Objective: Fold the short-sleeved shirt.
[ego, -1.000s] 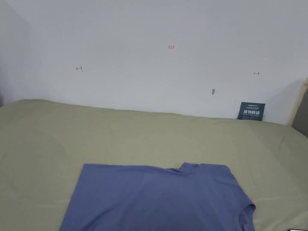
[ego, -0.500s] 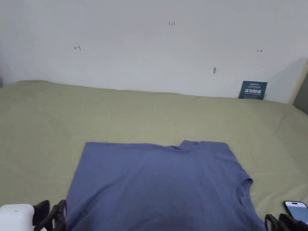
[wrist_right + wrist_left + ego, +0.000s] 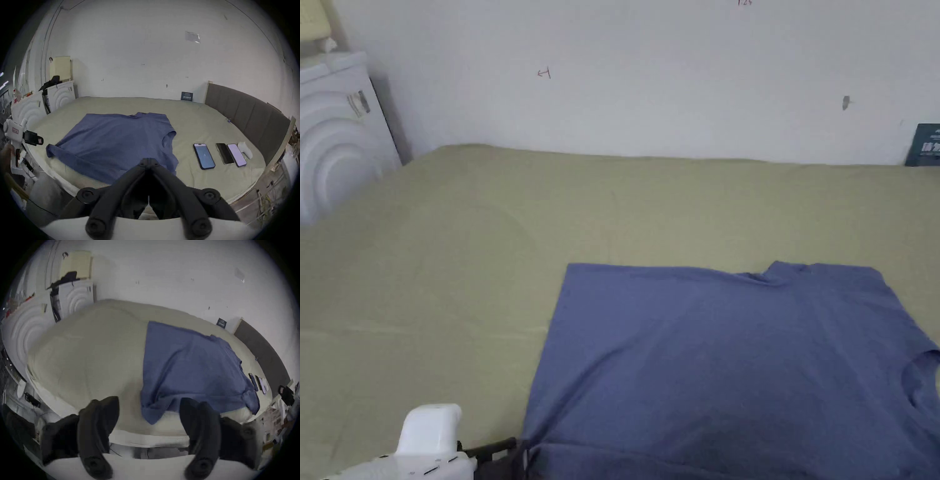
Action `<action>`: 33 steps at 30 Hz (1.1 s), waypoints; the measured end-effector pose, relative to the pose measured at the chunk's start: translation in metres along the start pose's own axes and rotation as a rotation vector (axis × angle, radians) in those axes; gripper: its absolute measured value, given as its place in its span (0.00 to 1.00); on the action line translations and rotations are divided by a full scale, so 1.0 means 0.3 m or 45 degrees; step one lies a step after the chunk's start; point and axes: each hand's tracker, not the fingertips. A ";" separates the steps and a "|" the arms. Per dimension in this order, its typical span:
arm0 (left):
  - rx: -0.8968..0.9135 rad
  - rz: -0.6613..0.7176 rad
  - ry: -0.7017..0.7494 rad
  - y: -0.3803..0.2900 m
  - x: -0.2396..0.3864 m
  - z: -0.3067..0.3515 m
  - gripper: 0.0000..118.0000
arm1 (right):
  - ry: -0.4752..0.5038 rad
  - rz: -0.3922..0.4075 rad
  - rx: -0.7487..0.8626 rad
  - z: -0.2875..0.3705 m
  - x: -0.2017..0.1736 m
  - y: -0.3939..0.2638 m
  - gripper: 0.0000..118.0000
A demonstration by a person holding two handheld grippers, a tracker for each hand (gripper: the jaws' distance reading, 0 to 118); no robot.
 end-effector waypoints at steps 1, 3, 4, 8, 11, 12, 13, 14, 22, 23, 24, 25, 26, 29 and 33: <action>-0.020 -0.029 -0.059 -0.005 0.015 -0.019 0.72 | -0.003 0.003 -0.002 0.000 0.008 -0.005 0.00; -0.088 -0.116 -0.087 -0.018 0.038 -0.072 0.72 | -0.019 -0.018 -0.020 -0.003 0.024 0.002 0.00; -0.145 -0.178 -0.072 -0.026 0.056 -0.107 0.72 | -0.020 -0.041 -0.034 -0.005 0.031 -0.002 0.00; -0.194 -0.421 0.034 -0.061 0.133 -0.200 0.66 | -0.026 -0.118 -0.096 -0.027 0.066 -0.018 0.00; -0.099 -0.319 0.002 -0.045 0.140 -0.192 0.04 | -0.044 -0.190 -0.247 -0.065 0.096 -0.031 0.00; -0.083 -0.265 -0.038 -0.042 0.134 -0.189 0.04 | -0.024 -0.228 -0.323 -0.089 0.108 -0.033 0.05; -0.103 -0.239 -0.068 -0.037 0.147 -0.171 0.04 | 0.002 -0.259 -0.404 -0.120 0.118 -0.039 0.32; -0.107 -0.263 -0.051 -0.035 0.153 -0.174 0.04 | 0.026 -0.280 -0.491 -0.157 0.124 -0.044 0.64; -0.109 -0.329 -0.038 -0.033 0.167 -0.162 0.04 | 0.032 -0.005 -0.821 -0.397 0.084 -0.084 0.77; -0.108 -0.330 -0.040 -0.037 0.169 -0.163 0.04 | -0.015 0.031 -0.839 -0.417 0.083 -0.091 0.70; -0.110 -0.329 -0.043 -0.040 0.169 -0.164 0.04 | -0.019 0.043 -0.849 -0.430 0.088 -0.099 0.54; -0.115 -0.319 -0.049 -0.034 0.154 -0.169 0.04 | -0.005 0.023 -0.848 -0.436 0.097 -0.102 0.18; -0.121 -0.313 -0.053 -0.036 0.154 -0.170 0.04 | 0.008 0.007 -0.837 -0.426 0.111 -0.101 0.00; -0.125 -0.315 -0.057 -0.037 0.142 -0.165 0.04 | 0.002 -0.104 -0.683 -0.362 0.121 -0.081 0.00; -0.114 -0.328 -0.074 -0.024 0.138 -0.143 0.04 | -0.010 0.004 -0.607 -0.309 0.099 -0.027 0.00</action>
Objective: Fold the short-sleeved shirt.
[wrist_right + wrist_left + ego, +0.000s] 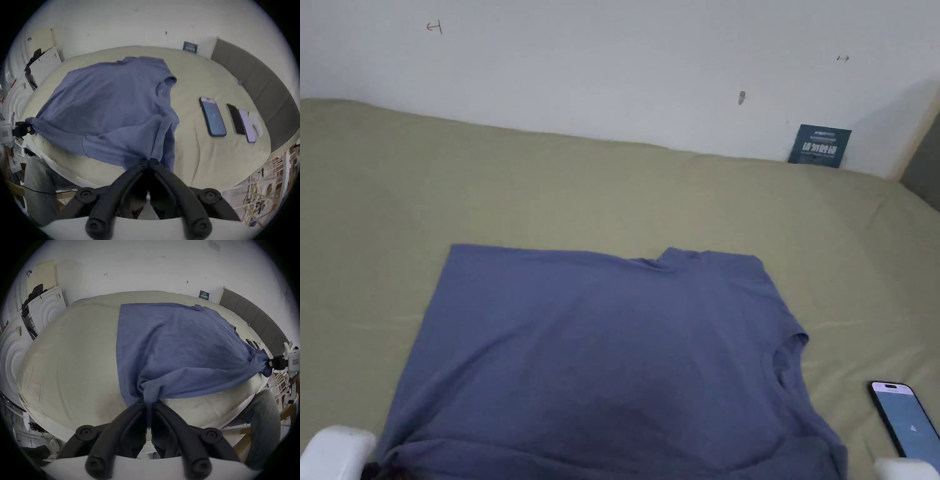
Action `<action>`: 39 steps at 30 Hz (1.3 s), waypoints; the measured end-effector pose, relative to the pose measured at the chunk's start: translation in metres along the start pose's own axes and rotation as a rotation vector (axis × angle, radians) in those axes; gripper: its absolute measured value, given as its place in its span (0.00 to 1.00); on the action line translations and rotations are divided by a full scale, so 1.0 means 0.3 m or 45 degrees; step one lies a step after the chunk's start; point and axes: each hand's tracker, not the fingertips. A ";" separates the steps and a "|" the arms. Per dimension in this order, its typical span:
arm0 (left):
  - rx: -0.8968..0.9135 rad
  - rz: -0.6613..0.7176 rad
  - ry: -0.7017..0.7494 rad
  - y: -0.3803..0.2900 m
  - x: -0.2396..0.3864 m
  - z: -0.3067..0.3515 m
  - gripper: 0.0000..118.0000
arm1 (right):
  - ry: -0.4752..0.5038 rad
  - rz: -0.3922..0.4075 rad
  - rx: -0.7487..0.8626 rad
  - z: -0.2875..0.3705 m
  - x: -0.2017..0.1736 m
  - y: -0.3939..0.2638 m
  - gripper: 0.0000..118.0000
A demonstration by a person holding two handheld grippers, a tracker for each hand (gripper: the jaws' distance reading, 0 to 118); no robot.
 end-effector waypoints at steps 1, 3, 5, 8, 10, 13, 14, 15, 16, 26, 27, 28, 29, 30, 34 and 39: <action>-0.001 -0.009 -0.008 0.009 -0.003 0.008 0.04 | 0.010 -0.003 -0.004 0.013 0.000 0.016 0.00; 0.004 -0.020 -0.021 0.033 -0.010 0.025 0.04 | 0.019 0.003 0.033 0.038 0.004 0.050 0.00; -0.004 -0.025 -0.047 0.080 -0.033 0.027 0.04 | 0.027 0.032 0.064 0.050 0.013 0.101 0.00; -0.014 -0.054 -0.084 0.163 -0.049 0.018 0.04 | 0.029 0.086 0.063 0.027 0.034 0.197 0.00; -0.015 -0.133 -0.073 0.223 -0.056 0.005 0.04 | 0.034 0.121 0.059 -0.007 0.048 0.268 0.00; -0.056 -0.140 -0.094 0.328 -0.081 -0.046 0.04 | 0.049 0.146 0.044 -0.084 0.067 0.372 0.00; -0.057 -0.134 -0.091 0.355 -0.090 -0.065 0.04 | 0.050 0.180 0.021 -0.116 0.067 0.398 0.00; -0.059 -0.121 -0.092 0.376 -0.099 -0.086 0.04 | 0.044 0.221 0.016 -0.144 0.065 0.418 0.00; -0.086 -0.108 -0.106 0.400 -0.103 -0.113 0.04 | 0.036 0.257 0.007 -0.182 0.063 0.439 0.00; -0.067 0.014 -0.016 0.411 -0.139 -0.186 0.70 | -0.065 0.261 0.153 -0.280 0.059 0.420 0.65; -0.021 0.061 -0.032 0.401 -0.144 -0.144 0.70 | -0.026 0.228 0.220 -0.237 0.064 0.403 0.65; 0.084 0.111 0.007 0.381 -0.141 -0.080 0.70 | -0.017 0.192 0.286 -0.187 0.064 0.383 0.65; 0.192 0.142 0.042 0.359 -0.131 -0.018 0.70 | -0.017 0.149 0.374 -0.126 0.056 0.358 0.65; 0.300 0.156 0.045 0.331 -0.112 0.040 0.70 | 0.004 0.102 0.458 -0.072 0.050 0.334 0.65; 0.589 0.171 -0.007 0.203 -0.029 0.217 0.61 | 0.163 -0.117 0.716 0.131 0.011 0.216 0.63; 0.437 0.170 0.029 0.115 0.054 0.226 0.00 | 0.016 -0.188 0.761 0.216 -0.080 0.084 0.00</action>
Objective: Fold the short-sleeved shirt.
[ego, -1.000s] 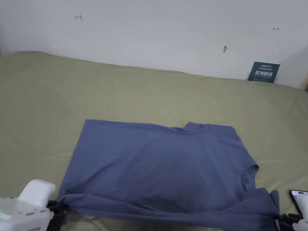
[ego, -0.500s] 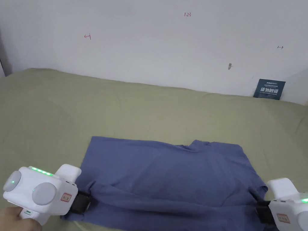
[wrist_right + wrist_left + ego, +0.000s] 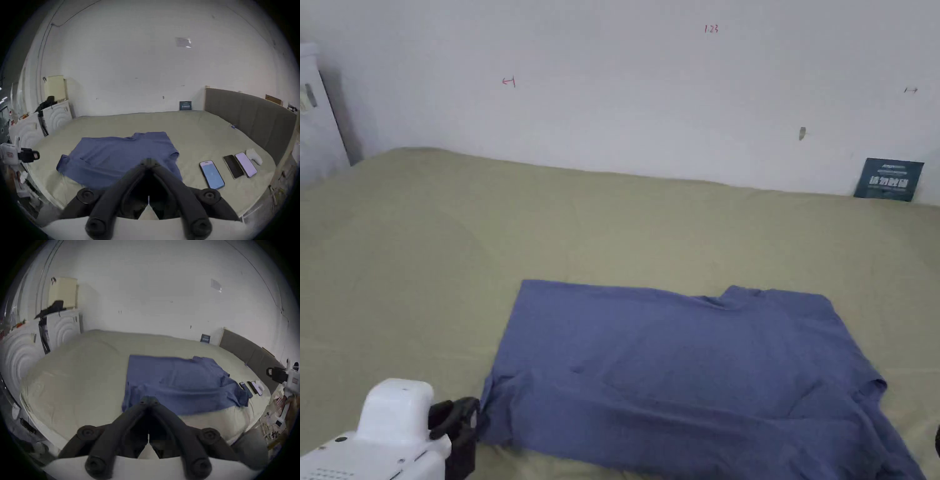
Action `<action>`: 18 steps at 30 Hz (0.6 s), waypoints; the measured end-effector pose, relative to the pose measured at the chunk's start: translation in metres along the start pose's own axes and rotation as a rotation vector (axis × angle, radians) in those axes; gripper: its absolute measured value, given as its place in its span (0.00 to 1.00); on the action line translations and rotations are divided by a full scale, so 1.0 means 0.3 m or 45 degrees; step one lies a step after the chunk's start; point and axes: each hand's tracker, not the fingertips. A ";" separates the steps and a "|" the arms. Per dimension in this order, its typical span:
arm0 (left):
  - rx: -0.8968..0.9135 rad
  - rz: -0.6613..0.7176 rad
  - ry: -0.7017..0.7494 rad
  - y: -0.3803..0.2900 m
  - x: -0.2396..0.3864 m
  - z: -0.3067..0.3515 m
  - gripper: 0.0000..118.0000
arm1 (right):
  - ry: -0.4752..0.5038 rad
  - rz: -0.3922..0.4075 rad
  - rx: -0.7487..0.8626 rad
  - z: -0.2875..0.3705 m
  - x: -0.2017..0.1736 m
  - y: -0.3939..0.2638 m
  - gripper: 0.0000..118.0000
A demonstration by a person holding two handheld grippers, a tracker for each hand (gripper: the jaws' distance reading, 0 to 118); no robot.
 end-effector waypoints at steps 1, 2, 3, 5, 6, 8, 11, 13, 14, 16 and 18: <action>-0.041 0.013 -0.038 -0.020 -0.017 -0.026 0.00 | 0.052 -0.002 -0.025 0.009 0.004 -0.014 0.00; -0.067 0.011 -0.028 -0.039 -0.016 -0.039 0.00 | 0.121 -0.013 -0.077 0.013 0.008 -0.028 0.00; -0.079 0.001 -0.007 -0.055 -0.015 -0.051 0.00 | 0.120 -0.016 -0.102 0.002 0.006 -0.036 0.00; -0.118 -0.003 0.015 -0.072 -0.056 -0.112 0.01 | 0.088 0.043 -0.120 0.007 0.007 -0.048 0.00; -0.131 0.000 0.025 -0.070 -0.069 -0.147 0.06 | 0.074 0.070 -0.115 0.009 0.012 -0.052 0.00; -0.163 0.024 0.063 -0.056 -0.097 -0.227 0.55 | 0.059 0.079 -0.114 -0.005 0.032 -0.046 0.00; -0.230 0.142 0.098 -0.028 -0.145 -0.372 0.74 | 0.056 0.053 -0.139 -0.013 0.065 -0.041 0.00; -0.269 0.193 0.049 -0.010 -0.163 -0.453 0.74 | 0.034 0.064 -0.152 -0.018 0.085 -0.048 0.00; -0.276 0.189 0.060 -0.002 -0.170 -0.503 0.74 | 0.010 0.073 -0.171 -0.019 0.094 -0.051 0.00; -0.348 0.186 0.107 0.013 -0.173 -0.579 0.72 | -0.014 0.070 -0.199 -0.025 0.117 -0.060 0.00; -0.438 0.157 0.117 0.018 -0.137 -0.627 0.66 | -0.033 0.049 -0.238 -0.042 0.144 -0.074 0.00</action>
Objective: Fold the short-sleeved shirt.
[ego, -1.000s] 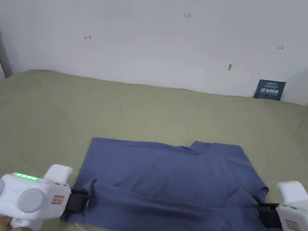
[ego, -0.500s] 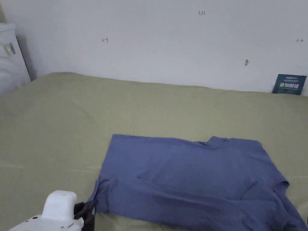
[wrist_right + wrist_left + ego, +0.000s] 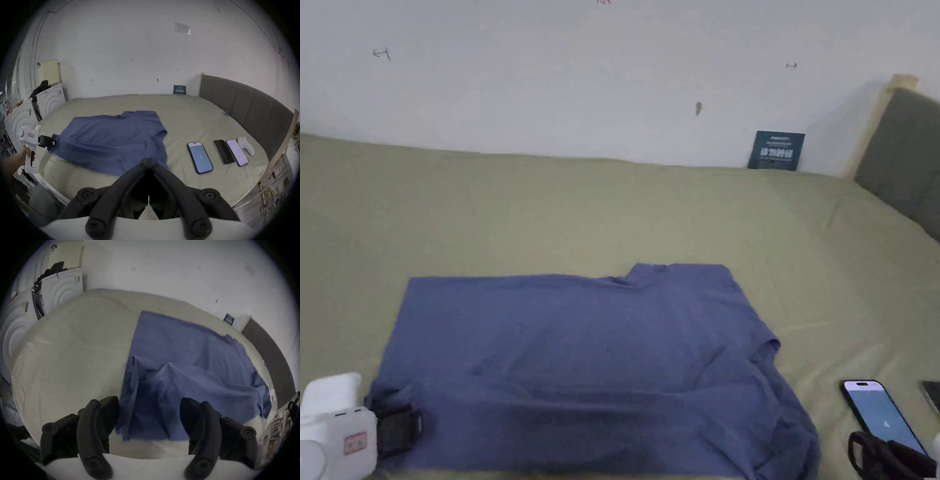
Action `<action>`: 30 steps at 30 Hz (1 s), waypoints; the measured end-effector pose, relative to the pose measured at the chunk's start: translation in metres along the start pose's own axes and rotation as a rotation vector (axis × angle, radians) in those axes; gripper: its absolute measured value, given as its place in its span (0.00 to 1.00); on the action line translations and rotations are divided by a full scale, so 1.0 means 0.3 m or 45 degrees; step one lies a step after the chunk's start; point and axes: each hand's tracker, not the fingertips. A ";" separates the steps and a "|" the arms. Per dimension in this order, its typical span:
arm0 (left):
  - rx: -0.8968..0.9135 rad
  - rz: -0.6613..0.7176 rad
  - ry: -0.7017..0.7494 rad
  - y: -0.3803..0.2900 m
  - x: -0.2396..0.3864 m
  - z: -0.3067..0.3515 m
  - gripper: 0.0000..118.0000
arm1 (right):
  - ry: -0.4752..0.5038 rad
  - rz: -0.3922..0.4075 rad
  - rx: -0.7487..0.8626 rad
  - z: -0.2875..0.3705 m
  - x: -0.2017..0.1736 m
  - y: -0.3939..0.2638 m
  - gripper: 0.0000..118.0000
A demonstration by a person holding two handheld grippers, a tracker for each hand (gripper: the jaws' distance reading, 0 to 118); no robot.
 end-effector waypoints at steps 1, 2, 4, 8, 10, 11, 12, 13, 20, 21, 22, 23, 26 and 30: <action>-0.032 0.006 -0.009 0.001 -0.001 -0.027 0.63 | -0.010 -0.017 -0.029 -0.009 0.006 -0.009 0.00; -0.066 0.027 0.013 -0.003 0.001 -0.047 0.62 | -0.010 -0.044 -0.068 -0.033 0.019 -0.014 0.00; 0.055 0.018 0.085 -0.015 0.029 0.004 0.46 | 0.015 -0.090 -0.175 -0.097 0.042 -0.016 0.00; 0.047 0.038 -0.008 -0.021 0.048 0.057 0.08 | -0.033 -0.054 -0.373 -0.256 0.050 -0.035 0.52; 0.056 -0.009 -0.016 -0.025 0.055 0.061 0.08 | 0.073 -0.014 -0.514 -0.353 0.045 -0.053 0.82; 0.049 -0.011 -0.018 -0.022 0.036 0.048 0.08 | 0.102 0.008 -0.529 -0.397 0.041 -0.060 0.78; 0.042 -0.005 -0.018 -0.023 0.036 0.048 0.08 | 0.086 0.039 -0.564 -0.437 0.034 -0.065 0.74; 0.038 0.007 -0.024 -0.024 0.036 0.048 0.08 | 0.076 0.052 -0.575 -0.464 0.031 -0.075 0.71; 0.017 0.024 -0.096 -0.015 -0.014 0.040 0.08 | 0.146 -0.176 -0.575 -0.527 0.146 -0.085 0.01; 0.013 0.030 -0.111 -0.013 -0.023 0.045 0.08 | 0.140 -0.202 -0.562 -0.501 0.169 -0.072 0.01; 0.010 0.033 -0.123 -0.010 -0.031 0.051 0.07 | 0.127 -0.174 -0.535 -0.488 0.188 -0.065 0.01; 0.008 0.037 -0.138 -0.007 -0.039 0.059 0.07 | 0.134 -0.169 -0.513 -0.478 0.202 -0.058 0.01; 0.020 0.017 -0.172 -0.004 -0.042 0.116 0.07 | 0.190 -0.191 -0.478 -0.413 0.217 -0.010 0.01; 0.042 -0.052 -0.202 -0.006 -0.041 0.226 0.07 | 0.210 -0.099 -0.456 -0.326 0.201 0.047 0.01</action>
